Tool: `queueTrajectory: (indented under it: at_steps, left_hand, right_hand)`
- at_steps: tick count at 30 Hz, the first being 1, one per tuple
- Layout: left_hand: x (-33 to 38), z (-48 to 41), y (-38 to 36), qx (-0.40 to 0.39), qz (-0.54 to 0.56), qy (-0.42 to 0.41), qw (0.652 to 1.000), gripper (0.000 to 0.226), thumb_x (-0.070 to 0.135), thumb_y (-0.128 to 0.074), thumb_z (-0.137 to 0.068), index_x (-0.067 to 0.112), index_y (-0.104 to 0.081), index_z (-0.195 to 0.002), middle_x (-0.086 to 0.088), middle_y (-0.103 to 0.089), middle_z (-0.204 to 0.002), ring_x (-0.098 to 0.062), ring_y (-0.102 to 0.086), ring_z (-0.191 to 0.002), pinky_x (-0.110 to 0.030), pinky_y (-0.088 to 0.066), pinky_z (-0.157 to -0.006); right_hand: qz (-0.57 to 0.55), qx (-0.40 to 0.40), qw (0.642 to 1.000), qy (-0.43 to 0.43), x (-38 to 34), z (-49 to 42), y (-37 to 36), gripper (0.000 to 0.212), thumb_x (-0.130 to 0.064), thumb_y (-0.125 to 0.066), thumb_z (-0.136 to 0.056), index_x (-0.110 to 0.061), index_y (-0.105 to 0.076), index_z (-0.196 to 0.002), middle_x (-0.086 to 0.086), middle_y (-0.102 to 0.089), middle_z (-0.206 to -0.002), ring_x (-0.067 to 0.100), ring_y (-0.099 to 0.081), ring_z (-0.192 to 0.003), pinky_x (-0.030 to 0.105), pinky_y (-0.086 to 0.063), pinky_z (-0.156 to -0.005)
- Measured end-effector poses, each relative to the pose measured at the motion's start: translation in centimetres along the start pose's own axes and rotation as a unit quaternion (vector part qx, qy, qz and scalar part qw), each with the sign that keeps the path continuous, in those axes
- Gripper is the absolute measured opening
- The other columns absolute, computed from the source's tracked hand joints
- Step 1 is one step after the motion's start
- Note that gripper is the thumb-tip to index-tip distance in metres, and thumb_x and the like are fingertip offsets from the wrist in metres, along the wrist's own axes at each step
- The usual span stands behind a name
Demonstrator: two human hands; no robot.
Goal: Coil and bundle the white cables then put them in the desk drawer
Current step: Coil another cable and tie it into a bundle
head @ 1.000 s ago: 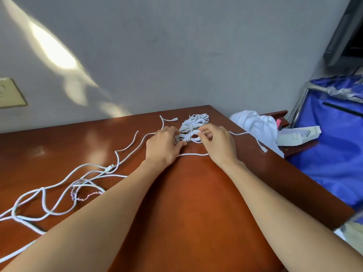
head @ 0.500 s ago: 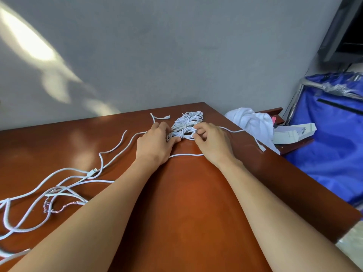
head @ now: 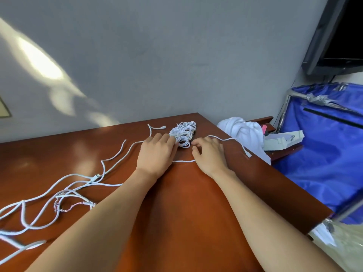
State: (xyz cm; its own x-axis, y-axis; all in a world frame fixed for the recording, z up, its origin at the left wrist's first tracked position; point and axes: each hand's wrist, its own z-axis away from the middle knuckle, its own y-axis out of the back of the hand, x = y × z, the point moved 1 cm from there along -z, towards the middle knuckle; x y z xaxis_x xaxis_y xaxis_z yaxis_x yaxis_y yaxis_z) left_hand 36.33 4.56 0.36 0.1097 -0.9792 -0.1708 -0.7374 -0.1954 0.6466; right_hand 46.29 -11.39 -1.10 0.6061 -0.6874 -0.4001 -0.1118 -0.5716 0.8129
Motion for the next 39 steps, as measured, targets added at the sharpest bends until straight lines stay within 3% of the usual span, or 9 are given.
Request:
queueTrajectory:
  at_steps: [3, 8, 14, 16, 22, 25, 29, 34, 39]
  left_hand:
    - [1.7, 0.4, 0.2, -0.077, 0.004, -0.022, 0.997, 0.036, 0.037, -0.045, -0.099, 0.015, -0.066, -0.080, -0.003, -0.066, -0.076, -0.027, -0.061, -0.071, -0.036, -0.044, -0.063]
    - [3.0, 1.7, 1.0, -0.216, 0.119, 0.062, 0.967, 0.035, 0.048, -0.052, -0.103, 0.021, -0.069, -0.116, 0.001, -0.062, -0.117, -0.022, -0.053, -0.119, -0.035, -0.040, -0.095]
    - [4.2, 2.7, 3.1, -0.193, 0.071, 0.098, 0.974, 0.026, 0.037, -0.051, -0.105, 0.018, -0.064, -0.118, -0.001, -0.063, -0.121, -0.025, -0.054, -0.118, -0.036, -0.037, -0.092]
    - [4.5, 3.1, 4.1, -0.181, 0.057, 0.113, 0.975, 0.023, 0.031, -0.046, -0.106, 0.015, -0.059, -0.117, -0.004, -0.064, -0.121, -0.027, -0.057, -0.114, -0.037, -0.038, -0.090]
    - [3.8, 4.7, 7.0, -0.178, 0.056, 0.184, 0.965, 0.011, 0.014, -0.046, -0.103, 0.011, -0.050, -0.113, -0.009, -0.064, -0.113, -0.032, -0.060, -0.104, -0.039, -0.042, -0.084]
    - [2.7, 5.3, 8.6, -0.219, -0.012, 0.188, 0.957, 0.025, 0.010, -0.050, -0.091, 0.011, -0.048, -0.115, -0.009, -0.063, -0.116, -0.031, -0.059, -0.111, -0.039, -0.041, -0.093]
    - [0.8, 6.0, 10.5, -0.225, -0.031, 0.158, 0.961, 0.030, 0.021, -0.050, -0.094, 0.010, -0.050, -0.122, -0.010, -0.059, -0.127, -0.031, -0.052, -0.124, -0.041, -0.034, -0.108]
    - [-0.4, 7.3, 11.9, -0.150, -0.001, 0.059, 0.987, 0.056, 0.031, -0.061, -0.087, 0.017, -0.053, -0.141, -0.011, -0.056, -0.139, -0.038, -0.041, -0.138, -0.052, -0.021, -0.119]
    - [0.3, 7.9, 13.6, -0.163, 0.019, 0.034, 0.986, 0.036, 0.036, -0.056, -0.100, 0.016, -0.060, -0.130, -0.002, -0.064, -0.130, -0.027, -0.053, -0.130, -0.050, -0.017, -0.117]
  right_hand:
    - [-0.037, -0.050, 0.998, -0.012, 0.2, 0.8, 0.5, 0.026, -0.026, -0.052, -0.104, -0.025, -0.070, -0.123, 0.000, -0.061, -0.130, 0.026, -0.044, -0.127, 0.038, -0.034, -0.111]
    - [-0.105, -0.073, 0.992, 0.000, 0.3, 3.0, 1.7, 0.027, -0.020, -0.052, -0.103, -0.022, -0.071, -0.122, 0.000, -0.062, -0.128, 0.021, -0.044, -0.127, 0.029, -0.035, -0.110]
    - [-0.125, -0.120, 0.984, 0.038, -0.2, 5.6, 3.2, 0.028, -0.020, -0.056, -0.102, -0.023, -0.071, -0.125, -0.010, -0.059, -0.135, 0.009, -0.047, -0.130, 0.019, -0.031, -0.107]
    - [-0.118, -0.128, 0.984, 0.050, -0.2, 6.3, 3.6, 0.030, -0.023, -0.057, -0.101, -0.024, -0.069, -0.128, -0.009, -0.057, -0.138, 0.009, -0.045, -0.133, 0.025, -0.033, -0.114]
    - [0.051, -0.061, 0.993, 0.092, -0.1, 7.6, 5.2, 0.026, -0.033, -0.052, -0.105, -0.023, -0.068, -0.123, -0.006, -0.066, -0.125, 0.016, -0.053, -0.124, 0.032, -0.039, -0.104]
    - [0.111, -0.036, 0.985, 0.124, -0.8, 8.0, 5.5, 0.025, -0.032, -0.049, -0.107, -0.020, -0.069, -0.119, -0.002, -0.067, -0.120, 0.022, -0.056, -0.118, 0.035, -0.035, -0.106]
    - [0.083, -0.043, 0.985, 0.148, -3.6, 8.6, 6.1, 0.029, -0.034, -0.048, -0.109, -0.020, -0.070, -0.120, 0.003, -0.070, -0.110, 0.025, -0.059, -0.104, 0.037, -0.041, -0.089]
    - [0.036, -0.047, 0.985, 0.164, -6.7, 8.9, 7.1, 0.027, -0.036, -0.052, -0.107, -0.020, -0.075, -0.106, 0.003, -0.067, -0.097, 0.026, -0.057, -0.097, 0.038, -0.040, -0.079]
    - [0.030, -0.054, 0.976, 0.208, -8.8, 10.3, 7.3, 0.025, -0.038, -0.056, -0.104, -0.024, -0.077, -0.105, 0.001, -0.059, -0.090, 0.023, -0.052, -0.096, 0.034, -0.028, -0.071]
